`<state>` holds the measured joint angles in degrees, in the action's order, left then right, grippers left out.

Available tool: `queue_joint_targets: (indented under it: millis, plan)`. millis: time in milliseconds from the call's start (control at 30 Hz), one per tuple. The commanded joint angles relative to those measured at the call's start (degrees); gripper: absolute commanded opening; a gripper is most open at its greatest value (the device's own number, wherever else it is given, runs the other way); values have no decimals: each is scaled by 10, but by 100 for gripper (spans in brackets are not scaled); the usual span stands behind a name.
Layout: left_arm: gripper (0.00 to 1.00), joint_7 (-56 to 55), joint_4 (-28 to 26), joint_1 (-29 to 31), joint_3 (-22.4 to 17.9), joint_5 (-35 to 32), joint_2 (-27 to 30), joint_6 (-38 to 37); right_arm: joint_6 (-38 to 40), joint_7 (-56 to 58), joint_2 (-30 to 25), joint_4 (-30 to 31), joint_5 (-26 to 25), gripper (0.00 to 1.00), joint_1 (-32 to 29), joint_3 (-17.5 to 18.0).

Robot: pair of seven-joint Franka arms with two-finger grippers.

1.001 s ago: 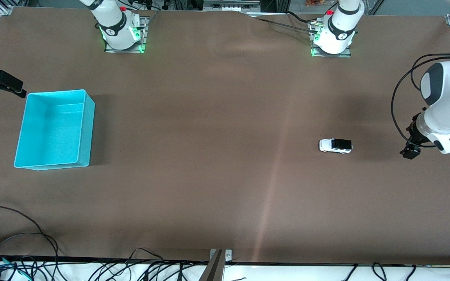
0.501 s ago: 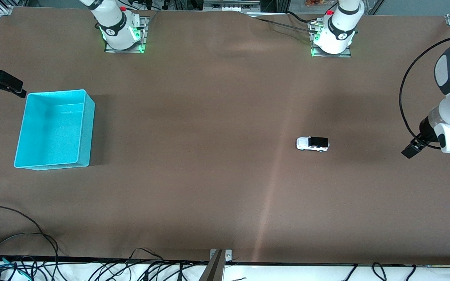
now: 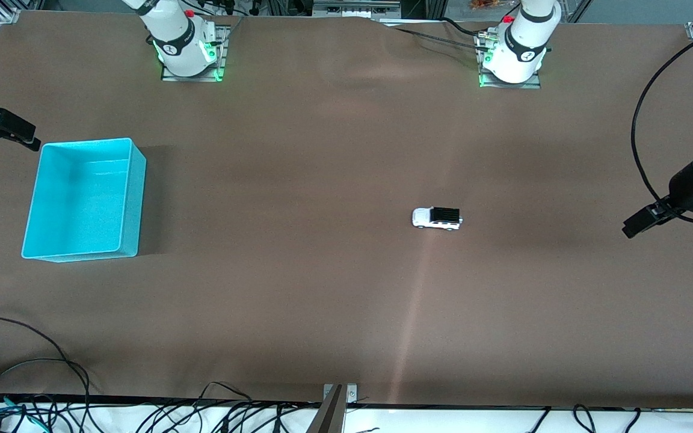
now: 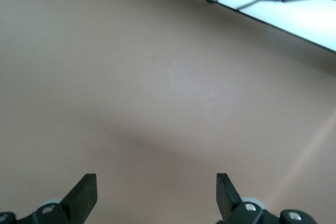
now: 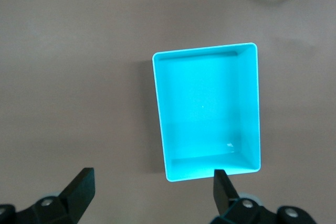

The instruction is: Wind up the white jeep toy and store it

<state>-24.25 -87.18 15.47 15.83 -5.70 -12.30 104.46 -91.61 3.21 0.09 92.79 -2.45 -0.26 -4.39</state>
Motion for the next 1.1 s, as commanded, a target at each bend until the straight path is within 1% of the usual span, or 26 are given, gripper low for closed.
queue_joint_targets:
  millis: [0,100,167,367,567,968,1068]
  plan:
    - [100,52,60,11,-3,47,-25,-53,5,3,5,-16,-6,100,2,-2]
    - [100,90,83,17,-2,63,-32,-58,5,3,5,-16,-6,100,2,-2]
    - [100,116,86,17,-2,66,-32,-58,5,3,5,-16,-6,100,2,-2]
    - [100,123,88,18,-3,65,-31,-60,5,3,5,-16,-6,100,2,-2]
    - [100,128,88,18,-1,61,-30,-81,5,3,5,-16,-6,100,2,-2]
    - [100,214,83,20,-4,60,-22,-123,5,3,5,-16,-6,100,2,-2]
    - [100,214,83,20,-6,55,-20,-128,5,3,5,-16,-6,100,2,-2]
